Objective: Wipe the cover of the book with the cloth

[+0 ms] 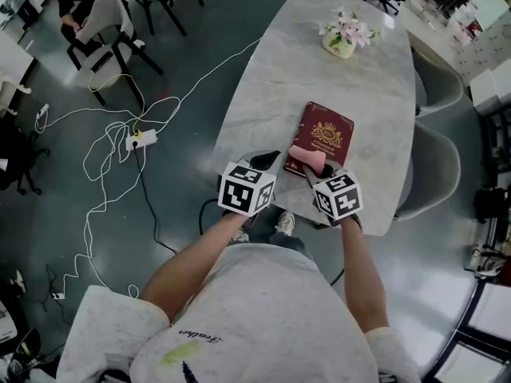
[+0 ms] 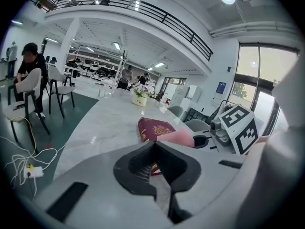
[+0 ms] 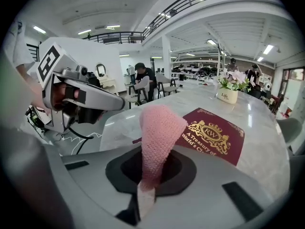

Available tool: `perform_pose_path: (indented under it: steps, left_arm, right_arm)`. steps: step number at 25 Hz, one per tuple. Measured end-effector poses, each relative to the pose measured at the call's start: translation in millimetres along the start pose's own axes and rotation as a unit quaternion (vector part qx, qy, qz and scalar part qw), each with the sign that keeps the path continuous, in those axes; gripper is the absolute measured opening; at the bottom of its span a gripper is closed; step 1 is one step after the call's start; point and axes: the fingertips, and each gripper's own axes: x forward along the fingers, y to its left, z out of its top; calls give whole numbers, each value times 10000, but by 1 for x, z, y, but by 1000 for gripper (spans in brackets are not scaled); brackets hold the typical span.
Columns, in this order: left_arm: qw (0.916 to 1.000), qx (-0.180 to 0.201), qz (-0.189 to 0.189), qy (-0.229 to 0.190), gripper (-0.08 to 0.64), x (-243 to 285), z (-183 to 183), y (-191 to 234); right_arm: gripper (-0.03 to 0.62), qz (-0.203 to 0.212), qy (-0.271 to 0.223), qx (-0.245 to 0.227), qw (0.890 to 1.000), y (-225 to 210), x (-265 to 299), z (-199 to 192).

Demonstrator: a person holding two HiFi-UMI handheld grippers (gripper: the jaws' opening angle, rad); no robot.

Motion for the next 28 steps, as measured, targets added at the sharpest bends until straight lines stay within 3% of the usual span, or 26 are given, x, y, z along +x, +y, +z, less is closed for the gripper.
perform_pose_path:
  steps: [8, 19, 28]
  left_arm:
    - [10000, -94, -14, -9, 8, 9, 0, -2]
    - [9990, -344, 255, -103, 8, 19, 6, 9]
    - [9966, -510, 620, -204, 8, 27, 11, 20]
  right_arm:
    - [20, 340, -21, -94, 9994, 11, -12, 2]
    - [20, 39, -272, -915, 9954, -59, -17, 81]
    - [20, 324, 68, -1291, 9911, -103, 28, 109]
